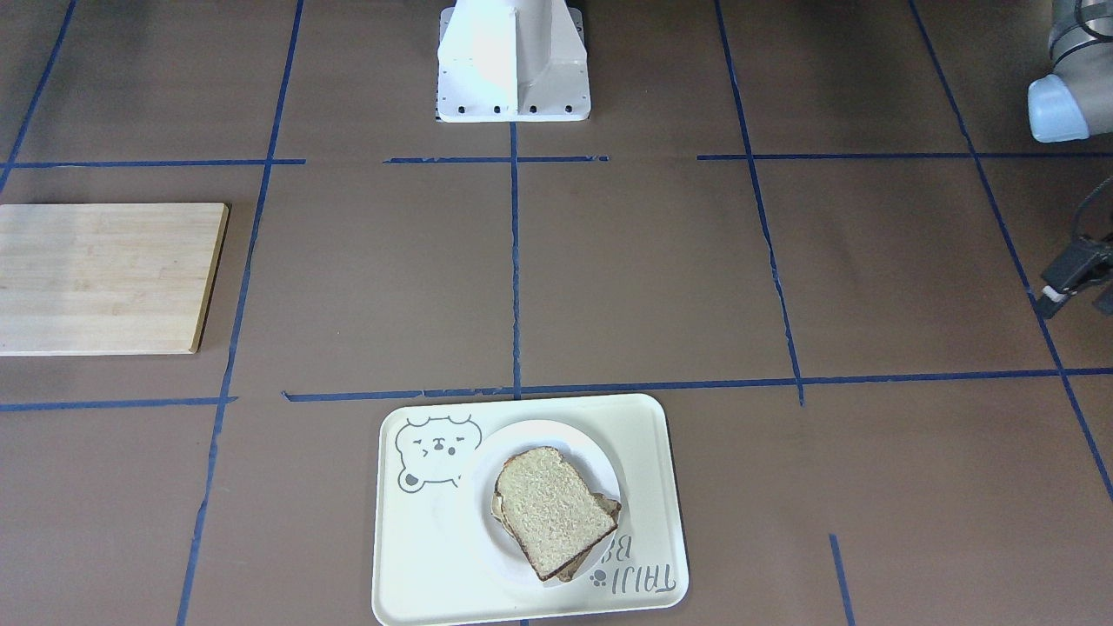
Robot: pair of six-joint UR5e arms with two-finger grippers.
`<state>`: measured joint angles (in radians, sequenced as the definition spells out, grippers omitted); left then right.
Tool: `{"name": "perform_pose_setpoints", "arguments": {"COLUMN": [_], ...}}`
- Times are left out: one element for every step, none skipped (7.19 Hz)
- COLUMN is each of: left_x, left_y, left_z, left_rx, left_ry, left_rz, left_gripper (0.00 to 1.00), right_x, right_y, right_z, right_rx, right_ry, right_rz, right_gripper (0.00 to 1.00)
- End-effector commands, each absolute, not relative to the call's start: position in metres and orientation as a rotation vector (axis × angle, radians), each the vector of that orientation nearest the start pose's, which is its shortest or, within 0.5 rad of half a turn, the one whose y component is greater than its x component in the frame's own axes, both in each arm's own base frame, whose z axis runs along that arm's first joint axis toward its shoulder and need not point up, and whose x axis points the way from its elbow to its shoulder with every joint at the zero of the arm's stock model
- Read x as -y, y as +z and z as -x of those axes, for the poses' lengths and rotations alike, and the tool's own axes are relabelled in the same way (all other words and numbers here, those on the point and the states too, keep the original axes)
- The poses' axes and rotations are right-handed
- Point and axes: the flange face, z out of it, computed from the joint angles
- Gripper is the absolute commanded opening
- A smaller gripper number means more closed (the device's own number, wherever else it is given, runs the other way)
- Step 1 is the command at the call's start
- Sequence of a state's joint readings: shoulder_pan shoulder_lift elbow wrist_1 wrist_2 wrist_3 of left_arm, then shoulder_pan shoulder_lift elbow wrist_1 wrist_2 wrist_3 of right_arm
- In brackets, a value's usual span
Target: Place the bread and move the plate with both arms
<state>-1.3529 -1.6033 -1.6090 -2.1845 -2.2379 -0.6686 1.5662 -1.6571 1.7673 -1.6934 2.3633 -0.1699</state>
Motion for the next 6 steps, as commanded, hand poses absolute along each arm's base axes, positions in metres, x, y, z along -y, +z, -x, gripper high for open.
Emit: {"name": "perform_pose_setpoints", "arguments": {"left_x": [0.52,0.512,0.492,0.475,0.467,0.465], "left_y": [0.608,0.624,0.645,0.657,0.655,0.656], "left_z": [0.022,0.045,0.063,0.061,0.056,0.054], "left_rx": [-0.723,-0.696,-0.689,-0.73,-0.816,-0.838], "left_ry": [0.004,0.062,0.11,0.113,0.104,0.095], "left_rz": [-0.228,-0.171,-0.137,-0.113,-0.101,-0.062], "left_gripper": [1.0,1.0,1.0,1.0,1.0,1.0], "right_x": [0.422,0.418,0.418,0.418,0.418,0.418], "right_y": [0.638,0.642,0.642,0.643,0.644,0.644], "right_z": [-0.065,-0.065,-0.065,-0.065,-0.065,-0.065], "right_rx": [0.807,0.806,0.807,0.808,0.808,0.811], "right_ry": [-0.137,-0.132,-0.13,-0.129,-0.128,-0.128], "right_rz": [-0.045,-0.035,-0.035,-0.033,-0.03,-0.031], "right_gripper": [1.0,1.0,1.0,1.0,1.0,1.0]}}
